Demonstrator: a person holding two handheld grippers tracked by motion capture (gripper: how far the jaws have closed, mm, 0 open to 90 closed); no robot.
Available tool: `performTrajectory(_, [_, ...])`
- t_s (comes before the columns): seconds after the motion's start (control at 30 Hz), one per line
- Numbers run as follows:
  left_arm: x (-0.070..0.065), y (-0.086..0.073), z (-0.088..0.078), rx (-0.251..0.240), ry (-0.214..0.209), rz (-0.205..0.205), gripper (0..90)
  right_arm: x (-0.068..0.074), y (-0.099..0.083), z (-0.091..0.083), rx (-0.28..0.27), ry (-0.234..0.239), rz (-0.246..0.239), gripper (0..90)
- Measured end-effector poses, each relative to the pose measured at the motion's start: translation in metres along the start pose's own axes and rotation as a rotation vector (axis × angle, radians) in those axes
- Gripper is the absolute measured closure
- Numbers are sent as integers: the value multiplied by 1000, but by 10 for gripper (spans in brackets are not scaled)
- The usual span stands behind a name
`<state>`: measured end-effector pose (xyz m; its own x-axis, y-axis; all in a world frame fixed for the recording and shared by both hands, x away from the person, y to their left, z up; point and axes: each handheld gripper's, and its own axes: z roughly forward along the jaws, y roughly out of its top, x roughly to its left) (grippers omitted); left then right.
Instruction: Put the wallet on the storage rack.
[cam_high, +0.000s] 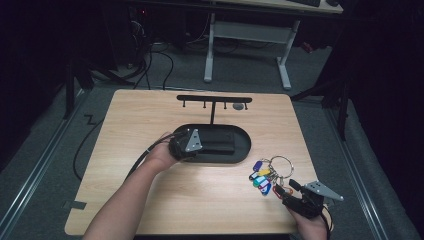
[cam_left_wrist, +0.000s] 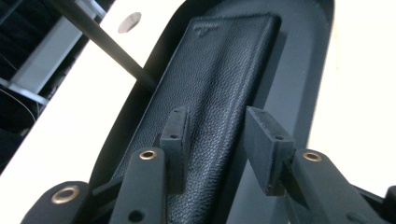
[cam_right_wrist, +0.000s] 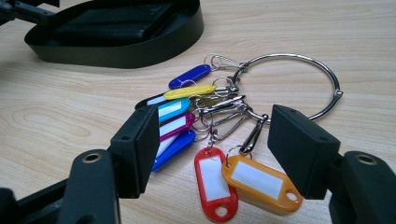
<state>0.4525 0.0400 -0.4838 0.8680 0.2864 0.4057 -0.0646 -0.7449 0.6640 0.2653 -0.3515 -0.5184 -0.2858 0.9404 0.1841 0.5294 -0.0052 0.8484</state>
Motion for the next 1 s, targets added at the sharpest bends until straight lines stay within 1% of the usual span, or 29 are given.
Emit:
performTrajectory(0.13, [-4,-3,-6,-3,5,-7,623,1,1,0,-2,2,-5,347])
performTrajectory(0.23, [-6,-6,-9,-3,10,-21,623,2,1,0,-3,3,-6,347])
performTrajectory(0.4, [-14,-11,-16,-5,17,-40,632,1,1,0,-1,6,-3,347])
performTrajectory(0.47, [-17,-12,-18,-2,21,-38,632,1,2,1,-1,7,-4,347])
performTrajectory(0.6, [-22,-15,-26,-12,30,-41,633,2,2,2,1,10,-12,347])
performTrajectory(0.67, [-24,-16,-29,-12,34,-52,631,3,2,2,1,12,-17,347])
performTrajectory(0.73, [-27,-19,-33,-24,41,-59,632,3,2,3,3,13,-14,347])
performTrajectory(0.9, [-32,-26,-39,-25,49,-72,632,4,3,4,3,15,-23,347])
performTrajectory(1.0, [-35,-31,-43,-33,48,-93,632,5,2,4,6,14,-19,347])
